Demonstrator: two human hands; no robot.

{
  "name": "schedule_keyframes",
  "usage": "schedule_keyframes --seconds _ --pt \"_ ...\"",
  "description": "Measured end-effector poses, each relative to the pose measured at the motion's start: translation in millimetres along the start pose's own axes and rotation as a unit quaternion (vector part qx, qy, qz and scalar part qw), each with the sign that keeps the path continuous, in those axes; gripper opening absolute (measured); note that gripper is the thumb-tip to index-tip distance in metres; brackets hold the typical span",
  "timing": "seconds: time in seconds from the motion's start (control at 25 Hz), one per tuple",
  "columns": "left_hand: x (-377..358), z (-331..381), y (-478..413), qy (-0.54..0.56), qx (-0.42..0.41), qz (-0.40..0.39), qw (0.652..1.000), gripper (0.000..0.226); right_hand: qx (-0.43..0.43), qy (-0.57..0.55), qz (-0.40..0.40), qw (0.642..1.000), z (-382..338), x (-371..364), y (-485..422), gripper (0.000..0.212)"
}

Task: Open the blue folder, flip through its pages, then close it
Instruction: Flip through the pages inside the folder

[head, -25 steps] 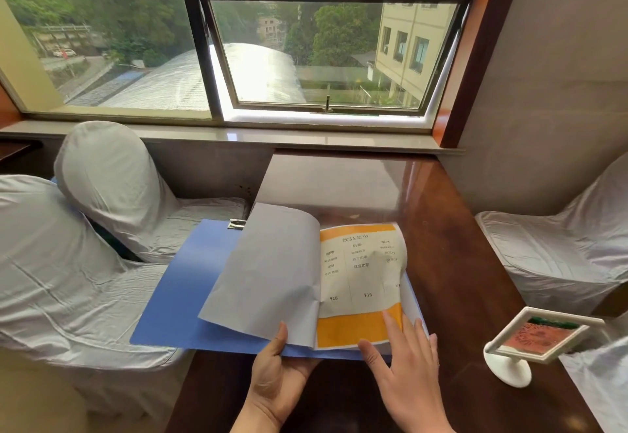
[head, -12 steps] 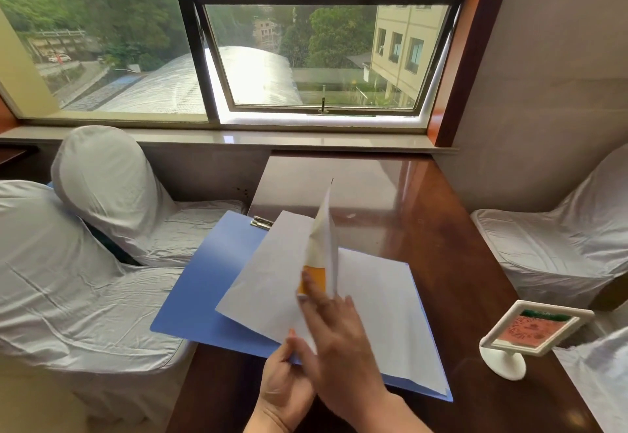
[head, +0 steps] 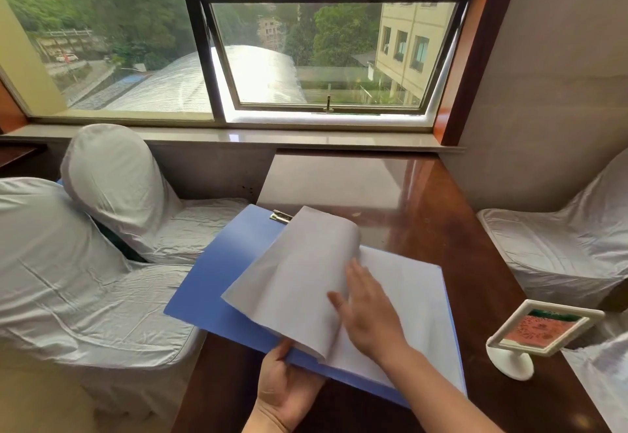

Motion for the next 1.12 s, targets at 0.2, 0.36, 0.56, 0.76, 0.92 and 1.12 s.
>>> schedule_keyframes --seconds 0.2,0.36,0.56,0.76,0.92,1.12 --pt "-14 -6 -10 0.059 -0.009 -0.037 0.998 0.054 0.049 0.127 -0.104 0.985 0 -33 2 0.076" --pt "-29 -1 -10 -0.019 -0.032 -0.031 0.999 0.079 0.066 0.138 -0.1 0.983 -1 -38 4 0.069" --pt "-14 -5 -9 -0.002 0.019 0.029 0.999 0.04 0.051 -0.002 -0.087 0.995 9 -32 3 0.064" --pt "3 13 3 -0.021 0.045 0.055 0.997 0.04 -0.137 -0.022 0.031 0.99 69 56 -46 0.085" --pt "4 13 6 -0.017 0.059 0.04 0.997 0.038 -0.161 -0.078 -0.053 0.982 73 84 -90 0.095" --pt "11 8 9 -0.044 0.091 0.057 0.993 0.04 -0.124 -0.175 -0.014 0.977 70 102 -108 0.044"
Point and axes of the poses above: each hand's wrist, its own y-axis away from the middle knuckle, its own x-axis out of the back of the hand, z = x × y, the point moved 5 cm from there along -y, towards the middle knuckle, and after that the axes turned 15 degrees about -y, right-handed, at the moved point
